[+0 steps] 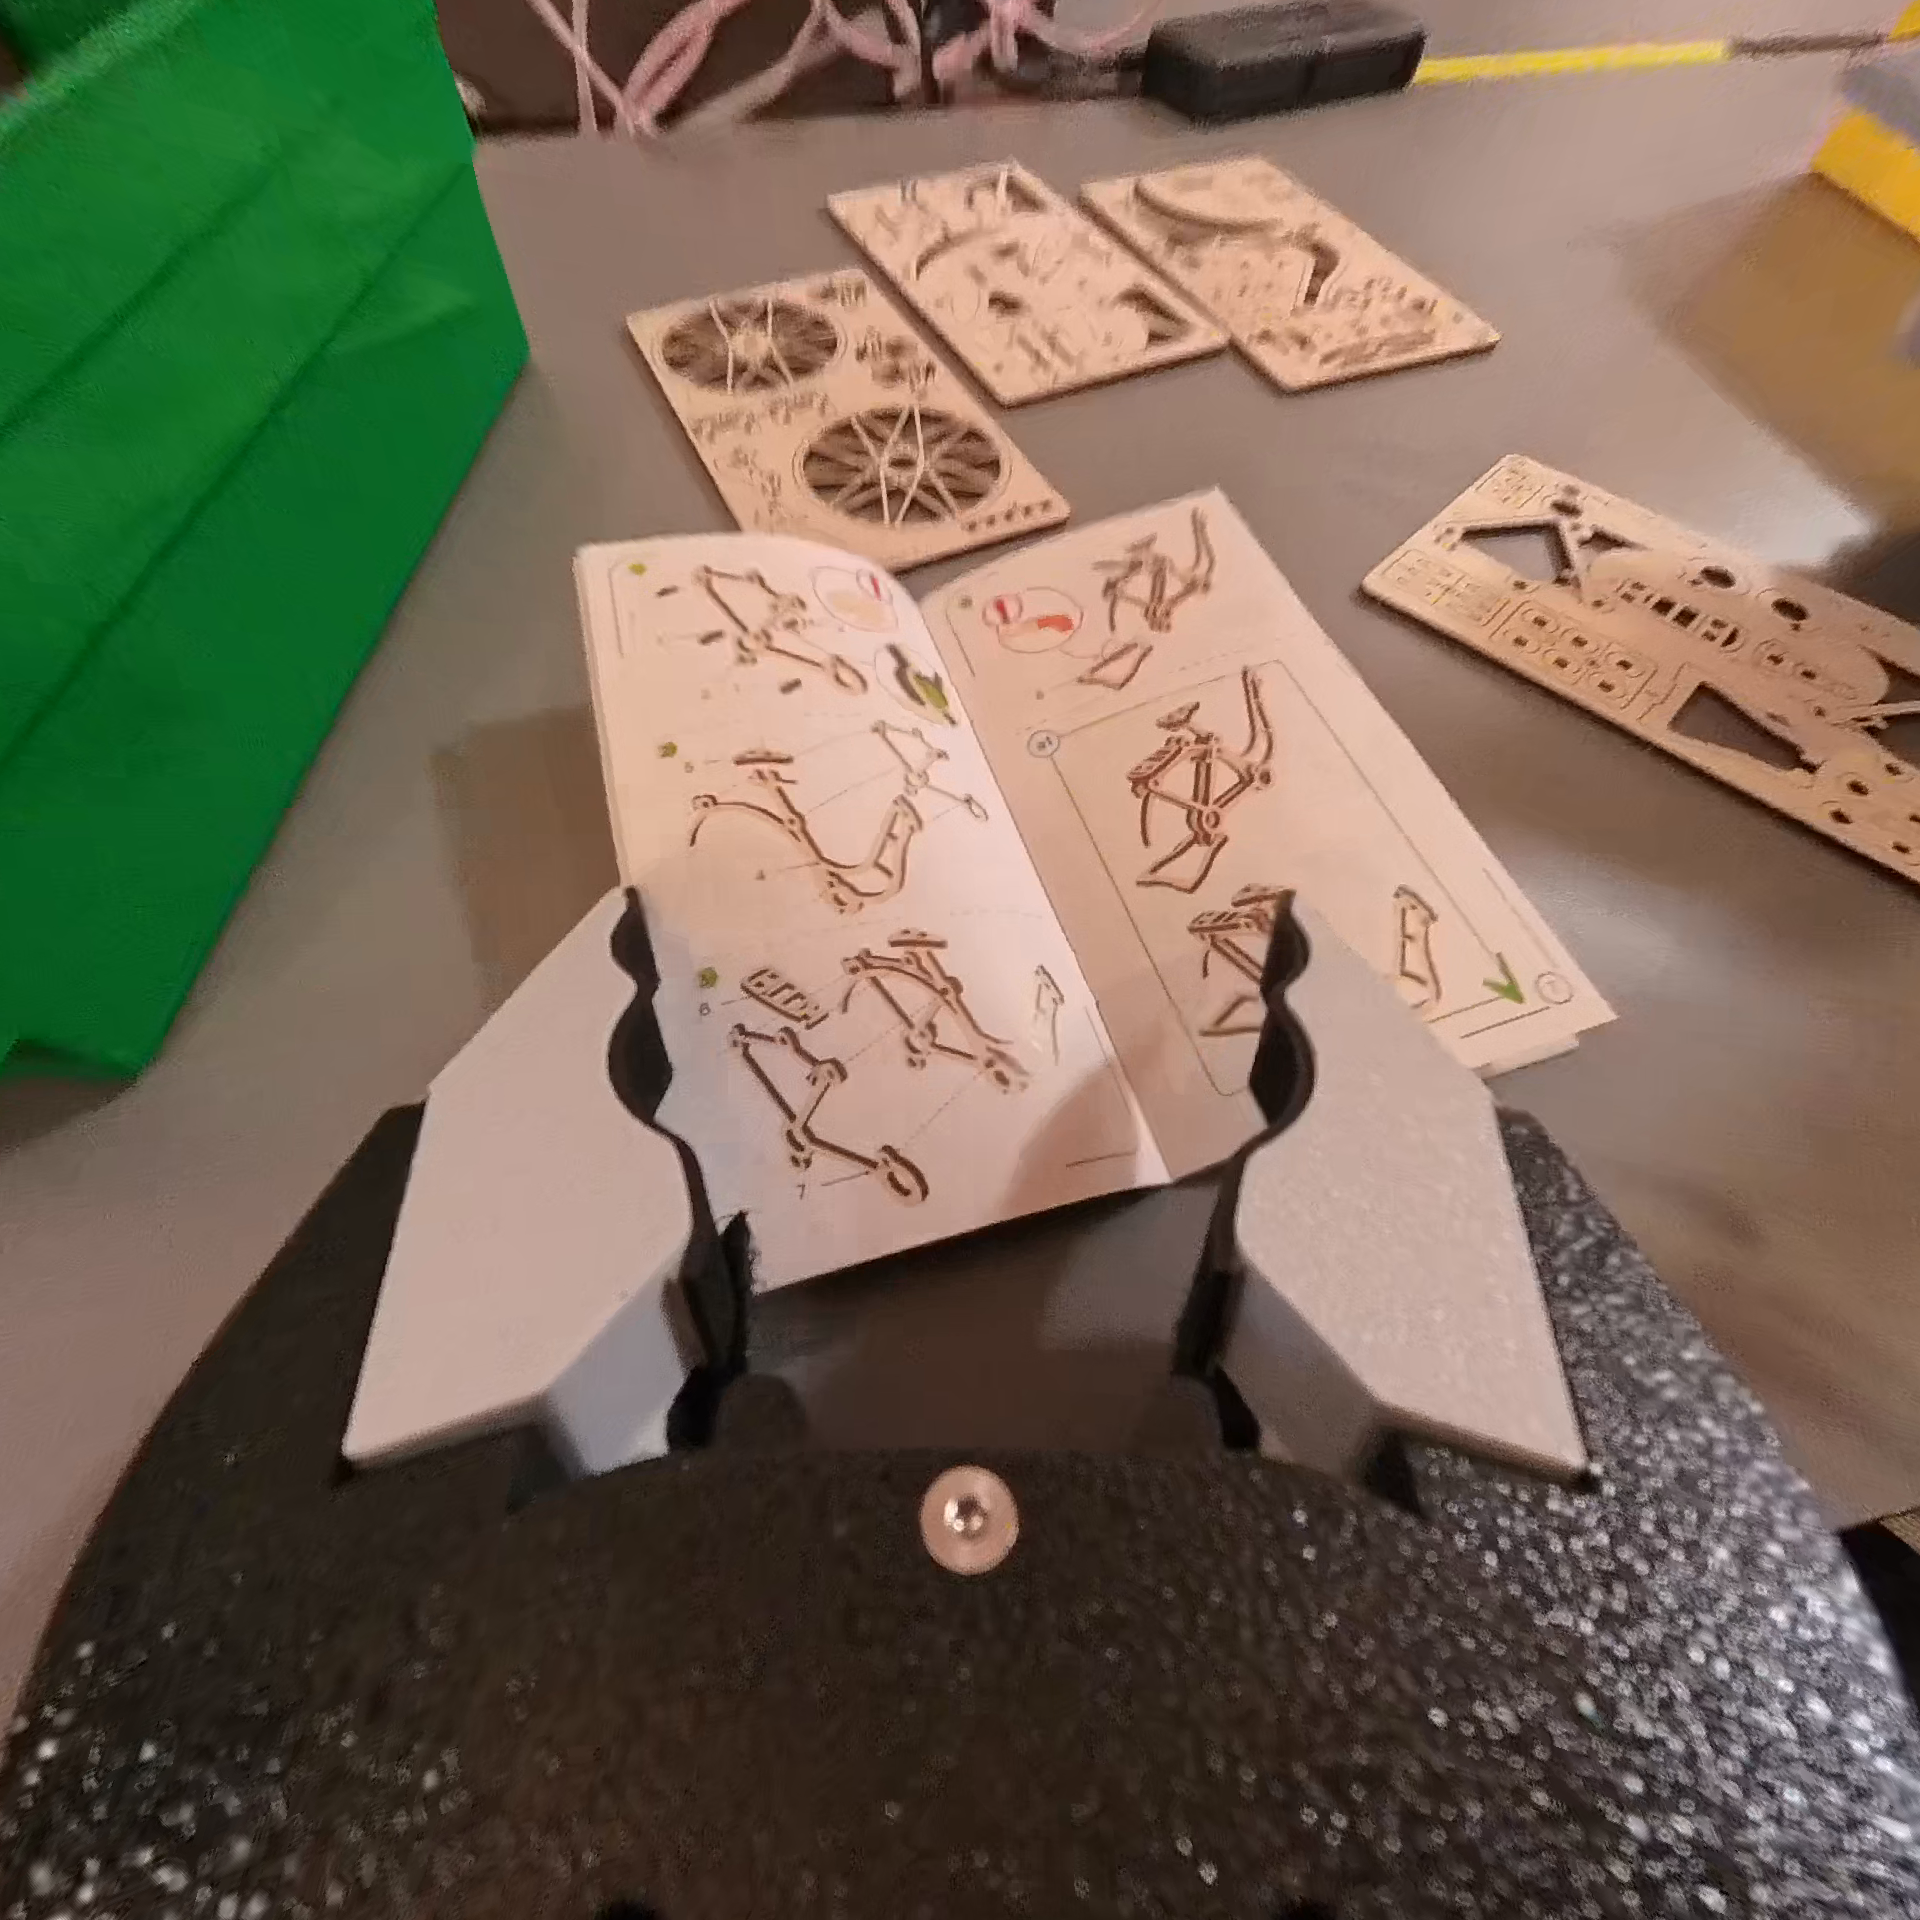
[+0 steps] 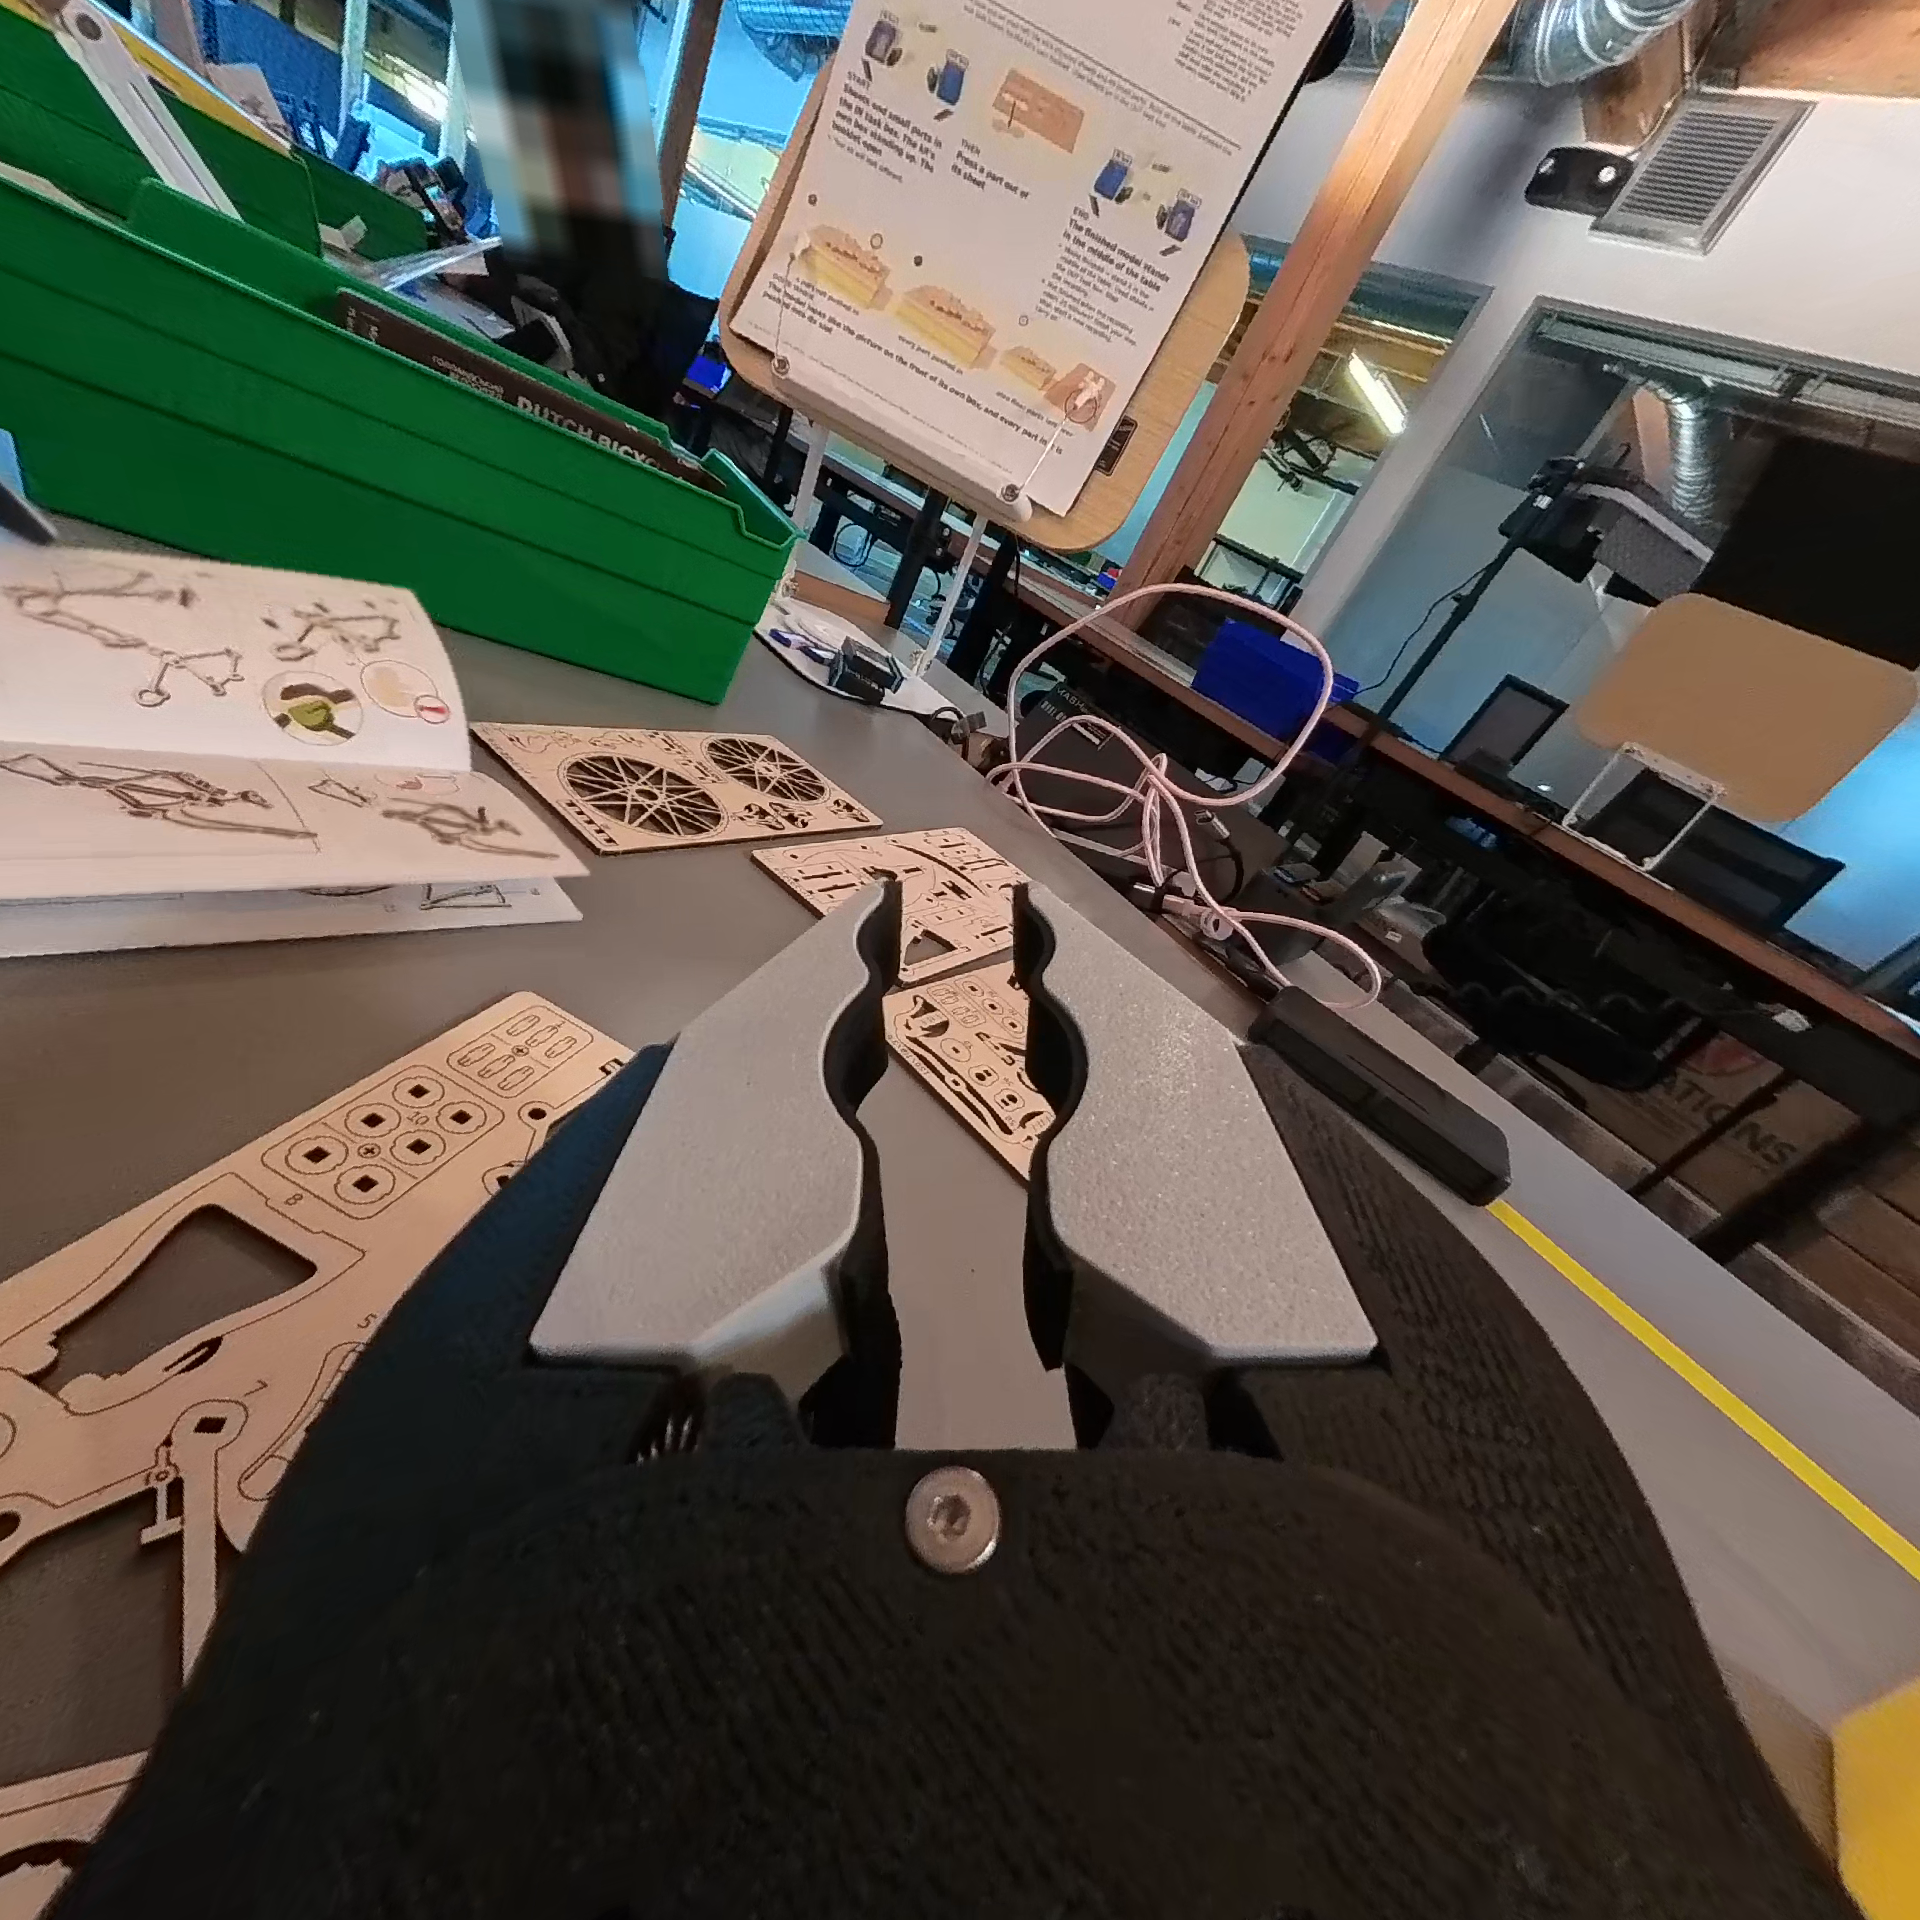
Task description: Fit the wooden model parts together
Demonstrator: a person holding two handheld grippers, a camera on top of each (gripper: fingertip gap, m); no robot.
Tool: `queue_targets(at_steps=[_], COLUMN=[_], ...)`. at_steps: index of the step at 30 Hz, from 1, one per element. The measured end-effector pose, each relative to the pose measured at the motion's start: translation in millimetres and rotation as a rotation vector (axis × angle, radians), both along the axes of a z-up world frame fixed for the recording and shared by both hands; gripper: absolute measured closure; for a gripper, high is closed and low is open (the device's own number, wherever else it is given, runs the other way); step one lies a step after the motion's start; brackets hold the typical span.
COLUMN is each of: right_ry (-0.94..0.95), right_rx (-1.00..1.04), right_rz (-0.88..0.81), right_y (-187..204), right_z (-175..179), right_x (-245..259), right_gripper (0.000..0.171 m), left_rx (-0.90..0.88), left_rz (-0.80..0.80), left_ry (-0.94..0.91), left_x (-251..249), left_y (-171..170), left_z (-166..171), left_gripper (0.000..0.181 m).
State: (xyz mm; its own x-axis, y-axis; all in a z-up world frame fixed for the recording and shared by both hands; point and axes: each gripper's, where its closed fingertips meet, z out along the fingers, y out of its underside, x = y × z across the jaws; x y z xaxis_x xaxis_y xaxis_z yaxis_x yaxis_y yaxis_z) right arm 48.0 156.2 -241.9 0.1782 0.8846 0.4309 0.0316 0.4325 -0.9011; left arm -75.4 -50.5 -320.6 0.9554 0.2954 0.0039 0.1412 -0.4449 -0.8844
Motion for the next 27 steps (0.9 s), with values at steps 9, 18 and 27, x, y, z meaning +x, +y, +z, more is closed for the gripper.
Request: queue_targets(at_steps=[9,18,27], right_ry=[0.000,-0.031,-0.475], right_rx=[-0.017,0.007,-0.392], right_rz=[0.007,0.023,0.171], right_y=[0.2,-3.2,-14.7], right_z=[0.4,-3.8,-48.5], right_x=[0.7,-3.7,-1.3], right_gripper=[0.153,0.150,0.138], left_rx=[0.187,0.416,0.078], left_rz=[-0.037,-0.347,-0.656], left_ry=[0.244,0.385,-0.022], left_x=[18.0,108.2,175.1], left_y=[3.1,25.3,76.4], left_z=[67.5,117.2,40.4], left_gripper=[0.065,0.083,0.078])
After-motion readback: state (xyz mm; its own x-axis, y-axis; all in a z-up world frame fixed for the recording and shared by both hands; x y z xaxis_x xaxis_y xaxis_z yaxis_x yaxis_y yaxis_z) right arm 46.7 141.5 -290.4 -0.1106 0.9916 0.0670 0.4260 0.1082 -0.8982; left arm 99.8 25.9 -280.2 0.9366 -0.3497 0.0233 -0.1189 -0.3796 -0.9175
